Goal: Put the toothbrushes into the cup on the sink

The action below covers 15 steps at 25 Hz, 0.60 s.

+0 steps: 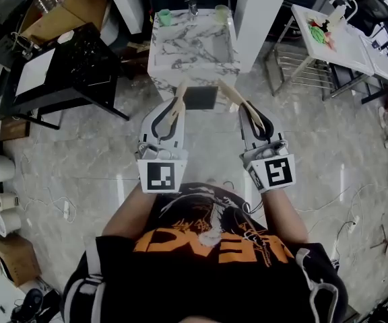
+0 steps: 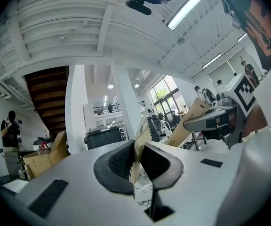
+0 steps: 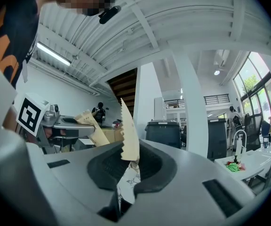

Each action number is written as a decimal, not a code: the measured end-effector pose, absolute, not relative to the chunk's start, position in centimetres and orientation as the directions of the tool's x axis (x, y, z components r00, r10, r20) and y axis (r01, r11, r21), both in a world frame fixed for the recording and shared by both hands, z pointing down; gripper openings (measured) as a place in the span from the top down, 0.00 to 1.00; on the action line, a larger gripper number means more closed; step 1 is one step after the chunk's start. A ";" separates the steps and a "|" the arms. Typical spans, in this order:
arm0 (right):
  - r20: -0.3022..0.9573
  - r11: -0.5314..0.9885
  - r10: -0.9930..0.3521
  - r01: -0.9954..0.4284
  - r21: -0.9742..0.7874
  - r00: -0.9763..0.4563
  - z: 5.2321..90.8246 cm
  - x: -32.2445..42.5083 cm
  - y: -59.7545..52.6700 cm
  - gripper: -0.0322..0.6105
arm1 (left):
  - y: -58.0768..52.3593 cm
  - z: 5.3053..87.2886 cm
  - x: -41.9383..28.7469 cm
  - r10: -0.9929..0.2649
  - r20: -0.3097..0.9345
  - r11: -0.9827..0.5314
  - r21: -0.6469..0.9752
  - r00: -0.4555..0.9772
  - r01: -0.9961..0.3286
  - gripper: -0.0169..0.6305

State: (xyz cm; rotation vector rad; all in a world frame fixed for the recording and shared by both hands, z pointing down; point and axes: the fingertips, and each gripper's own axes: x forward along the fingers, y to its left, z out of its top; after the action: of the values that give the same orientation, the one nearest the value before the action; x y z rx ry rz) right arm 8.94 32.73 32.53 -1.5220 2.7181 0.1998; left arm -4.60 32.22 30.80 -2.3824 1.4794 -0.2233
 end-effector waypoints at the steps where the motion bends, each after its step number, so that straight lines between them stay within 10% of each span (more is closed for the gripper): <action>1: -0.084 0.520 -0.845 -0.848 0.103 -0.528 32.5 9.6 32.8 0.89 | 32.4 30.8 -4.0 -0.894 -0.042 -0.404 -0.356 0.447 -0.842 0.90; 15: -0.084 0.548 -0.827 -0.830 0.099 -0.556 33.4 12.3 30.3 0.89 | 30.2 31.1 -0.9 -0.897 -0.066 -0.385 -0.373 0.438 -0.844 0.90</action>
State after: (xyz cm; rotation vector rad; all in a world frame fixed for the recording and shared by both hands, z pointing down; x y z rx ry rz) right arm 12.31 30.28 33.36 -1.4669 2.7399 0.1982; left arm -0.89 30.22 31.12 -2.3442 1.4850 -0.2067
